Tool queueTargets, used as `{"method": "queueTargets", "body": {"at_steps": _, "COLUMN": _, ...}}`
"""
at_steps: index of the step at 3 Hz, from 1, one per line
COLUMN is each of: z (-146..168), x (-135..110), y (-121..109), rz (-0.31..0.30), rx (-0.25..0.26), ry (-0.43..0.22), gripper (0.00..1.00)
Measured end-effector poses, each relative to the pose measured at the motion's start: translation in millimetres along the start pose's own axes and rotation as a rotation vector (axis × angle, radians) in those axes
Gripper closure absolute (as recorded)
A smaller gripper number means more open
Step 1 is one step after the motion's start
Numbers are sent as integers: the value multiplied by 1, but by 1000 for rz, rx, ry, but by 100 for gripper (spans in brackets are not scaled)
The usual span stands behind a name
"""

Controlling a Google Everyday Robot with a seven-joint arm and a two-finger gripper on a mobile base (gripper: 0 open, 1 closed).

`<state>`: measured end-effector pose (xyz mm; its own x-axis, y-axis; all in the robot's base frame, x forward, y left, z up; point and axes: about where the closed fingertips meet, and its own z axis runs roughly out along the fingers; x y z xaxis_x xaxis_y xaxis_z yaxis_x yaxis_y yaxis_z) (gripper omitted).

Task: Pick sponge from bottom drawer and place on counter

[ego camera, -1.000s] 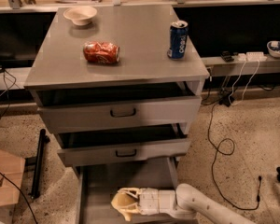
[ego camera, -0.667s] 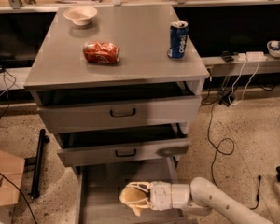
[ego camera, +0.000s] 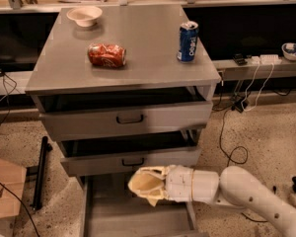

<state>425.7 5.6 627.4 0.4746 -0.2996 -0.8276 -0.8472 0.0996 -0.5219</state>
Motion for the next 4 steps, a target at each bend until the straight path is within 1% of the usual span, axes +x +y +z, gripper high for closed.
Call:
{"method": "queueTargets", "body": {"at_steps": 1, "z": -19, "x": -89, "y": -84, "rz": -162, "rx": 75, "ry": 56, "gripper": 100}}
{"method": "queueTargets", "body": {"at_steps": 2, "z": -19, "x": -175, "y": -152, "rz": -320, "rx": 104, "ry": 90, "gripper": 100}}
{"method": "queueTargets", "body": {"at_steps": 3, "z": -22, "x": -199, "y": -175, "rz": -372, "rx": 120, "ry": 112, "gripper": 100}}
{"method": "queueTargets", "body": {"at_steps": 4, "z": -22, "x": -199, "y": -175, "rz": -372, "rx": 120, "ry": 112, "gripper": 100}}
